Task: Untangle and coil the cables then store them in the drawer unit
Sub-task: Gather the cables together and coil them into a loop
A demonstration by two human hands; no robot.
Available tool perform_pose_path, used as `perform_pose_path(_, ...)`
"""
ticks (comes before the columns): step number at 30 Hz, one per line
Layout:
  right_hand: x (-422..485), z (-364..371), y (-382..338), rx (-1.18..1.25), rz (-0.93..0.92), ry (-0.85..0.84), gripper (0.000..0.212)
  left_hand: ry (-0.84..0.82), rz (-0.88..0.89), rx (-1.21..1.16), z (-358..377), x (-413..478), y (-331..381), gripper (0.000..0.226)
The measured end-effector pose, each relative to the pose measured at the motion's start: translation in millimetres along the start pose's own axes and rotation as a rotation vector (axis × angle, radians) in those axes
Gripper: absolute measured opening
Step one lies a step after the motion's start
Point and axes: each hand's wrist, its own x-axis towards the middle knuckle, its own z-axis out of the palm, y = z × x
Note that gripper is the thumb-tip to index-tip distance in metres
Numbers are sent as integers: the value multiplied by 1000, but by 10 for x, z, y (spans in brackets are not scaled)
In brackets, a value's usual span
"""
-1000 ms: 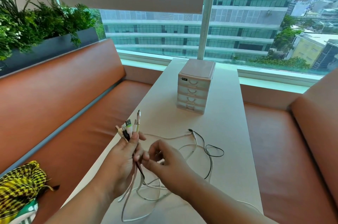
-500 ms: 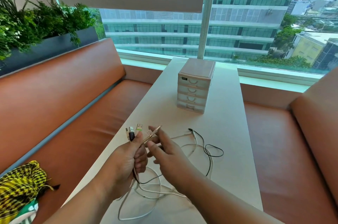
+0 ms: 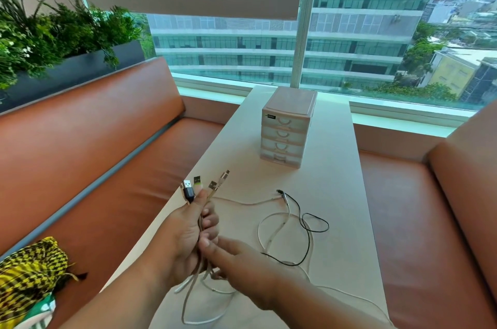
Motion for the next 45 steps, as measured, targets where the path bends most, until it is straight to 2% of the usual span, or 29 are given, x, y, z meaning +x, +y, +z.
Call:
perform_pose_path(3, -14, 37, 20, -82, -36, -51, 28, 24, 20, -34, 18, 17, 35, 45)
perform_pose_path(6, -2, 17, 25, -138, -20, 8, 33, 8, 52, -113, -10, 44, 83, 33)
perform_pose_path(8, 4, -29, 21, -258, -17, 68, 33, 2, 75, -156, -44, 56, 95, 23)
perform_pose_path(11, 9, -130, 66, -360, -39, 87, 34, 10, 97, -142, -89, 63, 89, 18)
perform_pose_path(23, -10, -239, 311, -286, 3, 57, 40, 73, 69, -333, -130, 64, 112, 26)
perform_pose_path(38, -60, -309, 301, -258, 53, 44, 50, 30, 189, -407, -244, 108, 163, 30)
perform_pose_path(42, -57, -360, 326, -327, 66, 58, 54, 57, 171, -391, -278, 114, 186, 42)
perform_pose_path(45, -59, -444, 436, -474, 84, 88, 55, 135, 140, -376, -356, 106, 274, 51)
